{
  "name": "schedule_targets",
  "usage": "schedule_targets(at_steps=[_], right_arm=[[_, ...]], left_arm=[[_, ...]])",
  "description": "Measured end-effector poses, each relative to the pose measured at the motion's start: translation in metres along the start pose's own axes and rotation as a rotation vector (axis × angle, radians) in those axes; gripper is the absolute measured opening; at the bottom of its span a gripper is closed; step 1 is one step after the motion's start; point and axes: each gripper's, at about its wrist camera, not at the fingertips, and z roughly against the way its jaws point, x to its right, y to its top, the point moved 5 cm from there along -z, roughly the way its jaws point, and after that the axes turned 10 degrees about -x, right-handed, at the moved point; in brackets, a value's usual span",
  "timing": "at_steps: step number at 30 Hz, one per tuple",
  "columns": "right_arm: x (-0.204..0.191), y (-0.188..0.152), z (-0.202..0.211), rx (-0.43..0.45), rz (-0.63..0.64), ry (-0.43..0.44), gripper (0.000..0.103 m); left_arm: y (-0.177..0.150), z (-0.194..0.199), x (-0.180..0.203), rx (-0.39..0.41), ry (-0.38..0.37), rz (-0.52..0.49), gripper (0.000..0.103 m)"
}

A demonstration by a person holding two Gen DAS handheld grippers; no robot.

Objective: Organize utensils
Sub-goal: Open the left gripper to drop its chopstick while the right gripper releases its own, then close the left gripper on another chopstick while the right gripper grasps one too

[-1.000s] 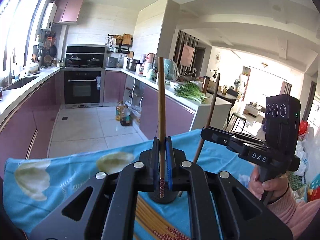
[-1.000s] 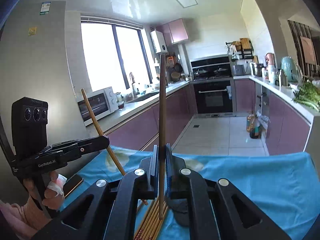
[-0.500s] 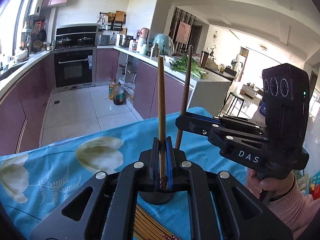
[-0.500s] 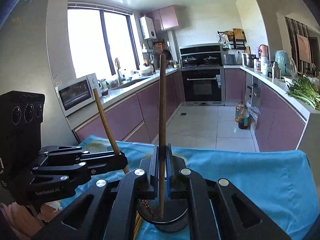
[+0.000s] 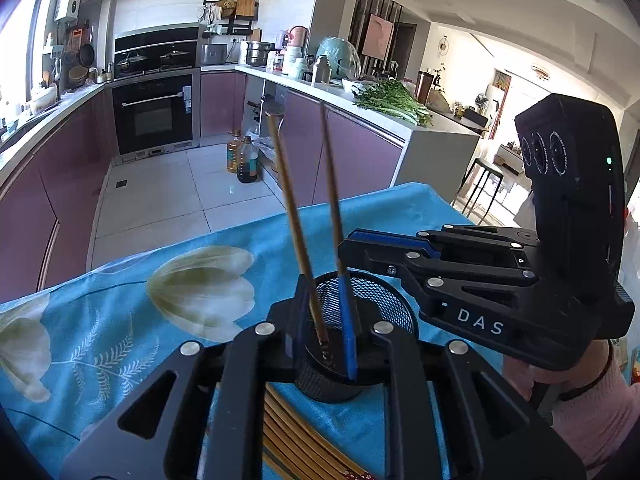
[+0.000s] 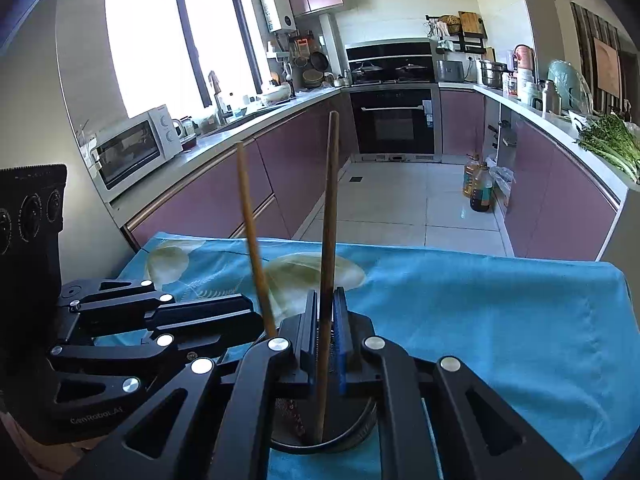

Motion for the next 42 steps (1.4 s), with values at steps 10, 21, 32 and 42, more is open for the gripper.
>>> schedule_targets(at_steps=[10, 21, 32, 42], right_arm=[[-0.012, -0.017, 0.036, 0.083, 0.012, 0.057, 0.027], [-0.061, -0.09, 0.027, -0.042, 0.151, 0.121, 0.036], [-0.056, -0.126, -0.027, -0.188, 0.082, 0.074, 0.036], [-0.052, -0.132, -0.041, -0.22, 0.049, 0.041, 0.026]], left_arm=[[-0.034, 0.054, -0.022, 0.117, 0.167, 0.006, 0.043], [-0.13, 0.044, -0.064, -0.053, 0.214, 0.122, 0.048], [-0.183, 0.008, -0.065, -0.163, 0.218, 0.158, 0.051], [-0.184, -0.003, -0.064, -0.192, 0.22, 0.162, 0.046]])
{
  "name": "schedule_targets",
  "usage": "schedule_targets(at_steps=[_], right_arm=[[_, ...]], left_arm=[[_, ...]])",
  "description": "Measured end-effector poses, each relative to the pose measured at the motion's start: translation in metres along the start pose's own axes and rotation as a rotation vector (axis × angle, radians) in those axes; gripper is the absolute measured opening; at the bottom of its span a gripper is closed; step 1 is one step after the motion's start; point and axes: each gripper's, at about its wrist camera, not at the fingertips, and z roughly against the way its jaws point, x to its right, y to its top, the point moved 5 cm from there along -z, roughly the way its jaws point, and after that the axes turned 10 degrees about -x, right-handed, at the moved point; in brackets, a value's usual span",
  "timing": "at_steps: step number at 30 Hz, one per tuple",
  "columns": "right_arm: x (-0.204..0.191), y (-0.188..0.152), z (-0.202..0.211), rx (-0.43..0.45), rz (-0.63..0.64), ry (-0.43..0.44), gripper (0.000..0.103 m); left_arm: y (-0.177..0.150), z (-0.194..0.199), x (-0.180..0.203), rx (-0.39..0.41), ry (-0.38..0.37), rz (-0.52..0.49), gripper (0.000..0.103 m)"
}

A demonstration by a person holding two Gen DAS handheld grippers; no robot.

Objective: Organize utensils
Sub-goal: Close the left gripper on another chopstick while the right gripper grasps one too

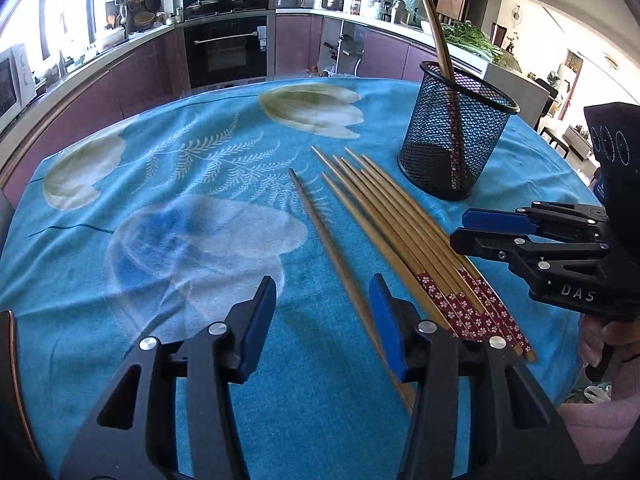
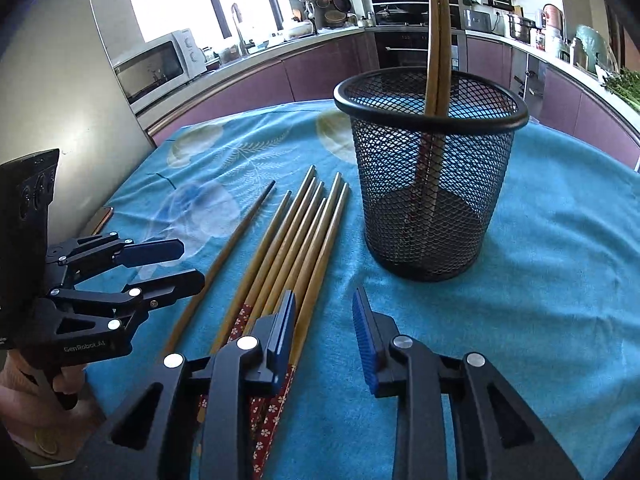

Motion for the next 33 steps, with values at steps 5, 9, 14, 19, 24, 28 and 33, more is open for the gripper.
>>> schedule_targets(at_steps=[5, 9, 14, 19, 24, 28, 33], right_arm=[[-0.001, 0.001, -0.002, -0.006, 0.008, -0.01, 0.025], [-0.002, 0.004, -0.006, -0.012, 0.012, -0.033, 0.024], [-0.003, 0.007, -0.01, -0.02, 0.027, -0.061, 0.021], [-0.002, 0.014, -0.015, -0.02, 0.022, -0.071, 0.018], [-0.001, 0.019, -0.018, -0.021, 0.005, -0.062, 0.012], [0.002, 0.019, -0.017, -0.019, -0.006, -0.048, 0.008], [0.002, 0.019, -0.016, -0.018, -0.017, -0.035, 0.006]], left_arm=[[0.002, -0.006, 0.002, -0.014, -0.002, -0.005, 0.043], [0.006, -0.01, 0.002, -0.021, -0.002, -0.006, 0.041], [0.011, -0.014, 0.002, -0.029, -0.002, -0.012, 0.038], [0.019, -0.02, 0.002, -0.039, 0.007, -0.018, 0.035], [0.026, -0.025, 0.001, -0.043, 0.007, -0.005, 0.024], [0.028, -0.027, -0.001, -0.039, -0.008, 0.021, 0.014], [0.027, -0.028, -0.002, -0.031, -0.009, 0.041, 0.013]])
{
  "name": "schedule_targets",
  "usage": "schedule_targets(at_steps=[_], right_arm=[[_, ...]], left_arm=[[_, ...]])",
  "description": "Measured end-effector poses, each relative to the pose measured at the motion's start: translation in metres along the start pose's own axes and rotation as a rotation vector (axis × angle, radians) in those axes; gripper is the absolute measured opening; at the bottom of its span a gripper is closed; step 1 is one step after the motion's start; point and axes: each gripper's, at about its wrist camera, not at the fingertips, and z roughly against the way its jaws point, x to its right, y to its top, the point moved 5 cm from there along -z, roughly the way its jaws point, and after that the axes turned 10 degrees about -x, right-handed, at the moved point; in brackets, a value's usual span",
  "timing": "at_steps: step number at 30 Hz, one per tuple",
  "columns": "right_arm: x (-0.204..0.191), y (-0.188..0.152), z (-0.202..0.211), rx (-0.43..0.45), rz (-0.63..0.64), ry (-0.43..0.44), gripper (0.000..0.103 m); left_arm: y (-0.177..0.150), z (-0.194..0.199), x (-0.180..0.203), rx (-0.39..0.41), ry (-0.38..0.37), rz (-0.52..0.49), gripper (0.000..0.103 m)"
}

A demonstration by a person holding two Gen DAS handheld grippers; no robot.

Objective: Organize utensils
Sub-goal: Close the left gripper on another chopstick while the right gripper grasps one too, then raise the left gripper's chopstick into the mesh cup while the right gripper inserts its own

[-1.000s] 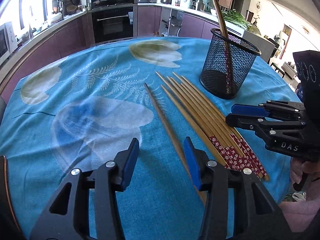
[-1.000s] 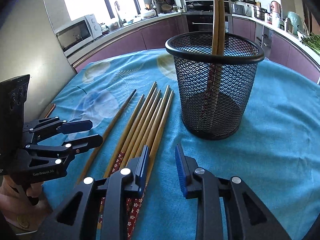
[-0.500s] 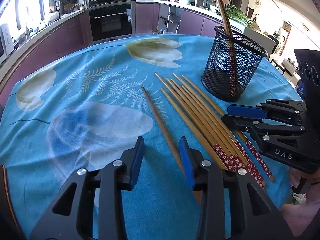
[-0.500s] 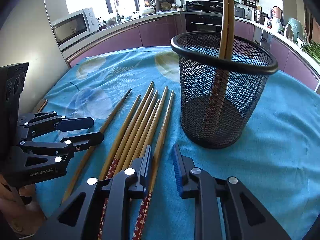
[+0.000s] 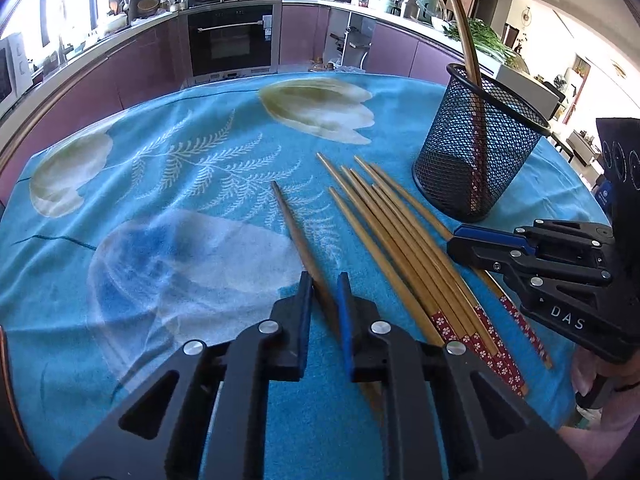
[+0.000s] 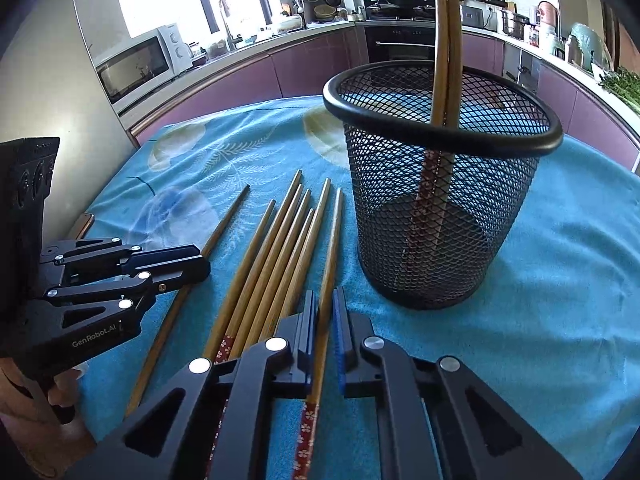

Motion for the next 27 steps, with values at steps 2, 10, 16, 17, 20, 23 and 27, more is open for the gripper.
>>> schedule_targets(at_steps=[2, 10, 16, 17, 20, 23, 27], right_arm=[[0.0, 0.0, 0.001, 0.002, -0.002, 0.004, 0.006], [-0.004, -0.001, 0.014, 0.025, 0.004, 0.043, 0.006], [-0.012, -0.002, 0.033, 0.068, 0.032, 0.076, 0.006], [-0.013, -0.002, 0.038, 0.076, 0.037, 0.083, 0.006], [-0.015, -0.002, 0.05, 0.104, 0.045, 0.094, 0.006], [-0.016, -0.001, 0.065, 0.139, 0.045, 0.11, 0.006], [-0.013, 0.0, 0.086, 0.193, 0.042, 0.114, 0.006]], left_arm=[[-0.001, 0.001, -0.001, 0.002, -0.008, 0.01, 0.011], [-0.006, 0.009, -0.002, 0.01, -0.031, 0.01, 0.008], [-0.005, 0.029, 0.001, 0.05, -0.05, -0.007, 0.008], [-0.004, 0.032, 0.002, 0.055, -0.058, -0.009, 0.008], [-0.003, 0.046, 0.006, 0.077, -0.083, -0.022, 0.008], [-0.001, 0.062, 0.01, 0.103, -0.121, -0.038, 0.008], [0.001, 0.085, 0.015, 0.142, -0.169, -0.06, 0.008]])
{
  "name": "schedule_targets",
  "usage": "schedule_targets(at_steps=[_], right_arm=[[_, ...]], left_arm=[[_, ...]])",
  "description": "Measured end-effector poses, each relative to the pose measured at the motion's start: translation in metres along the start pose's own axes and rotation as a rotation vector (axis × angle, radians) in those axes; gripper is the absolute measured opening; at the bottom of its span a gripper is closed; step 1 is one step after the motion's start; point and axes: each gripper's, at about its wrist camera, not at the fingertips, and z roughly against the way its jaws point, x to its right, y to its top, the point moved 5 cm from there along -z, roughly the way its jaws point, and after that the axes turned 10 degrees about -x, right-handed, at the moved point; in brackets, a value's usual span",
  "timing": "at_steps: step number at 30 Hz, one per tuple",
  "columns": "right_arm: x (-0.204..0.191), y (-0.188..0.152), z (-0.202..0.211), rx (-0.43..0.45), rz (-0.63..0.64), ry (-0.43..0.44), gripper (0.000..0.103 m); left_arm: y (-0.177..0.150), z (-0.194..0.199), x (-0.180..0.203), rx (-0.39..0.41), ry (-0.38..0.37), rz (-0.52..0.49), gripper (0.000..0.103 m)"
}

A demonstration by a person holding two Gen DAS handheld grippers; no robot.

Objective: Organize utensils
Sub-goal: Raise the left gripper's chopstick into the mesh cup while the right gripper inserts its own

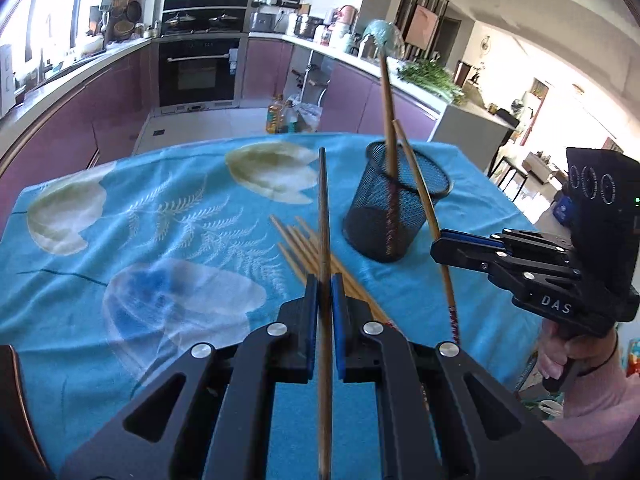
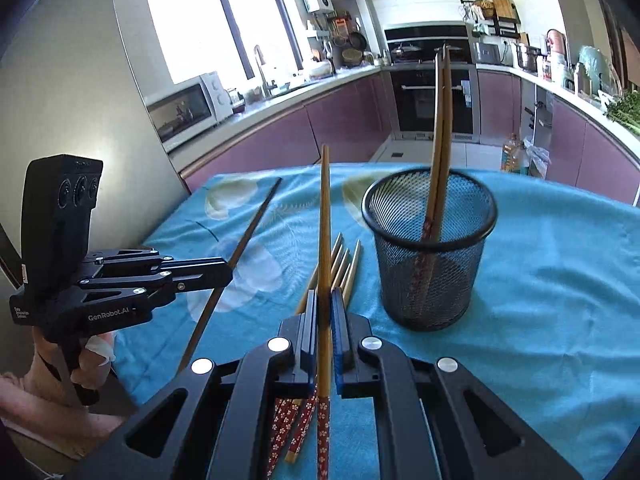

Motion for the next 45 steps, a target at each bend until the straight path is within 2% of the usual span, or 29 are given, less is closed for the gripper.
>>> schedule_targets(at_steps=[15, 29, 36, 39, 45], right_arm=[[0.02, 0.019, 0.045, 0.132, -0.024, 0.001, 0.006], [0.037, 0.07, 0.086, 0.263, -0.006, -0.011, 0.006], [0.042, 0.09, 0.096, 0.314, 0.018, -0.052, 0.006], [0.047, 0.094, 0.088, 0.303, 0.017, -0.079, 0.006], [0.06, 0.089, 0.056, 0.218, -0.011, -0.096, 0.006]], left_arm=[[0.027, 0.061, 0.018, 0.131, -0.163, -0.028, 0.007], [0.106, 0.089, 0.04, 0.278, -0.205, -0.07, 0.007], [0.14, 0.094, 0.049, 0.325, -0.193, -0.091, 0.007], [0.148, 0.085, 0.052, 0.311, -0.18, -0.1, 0.007], [0.145, 0.044, 0.06, 0.2, -0.155, -0.15, 0.007]])
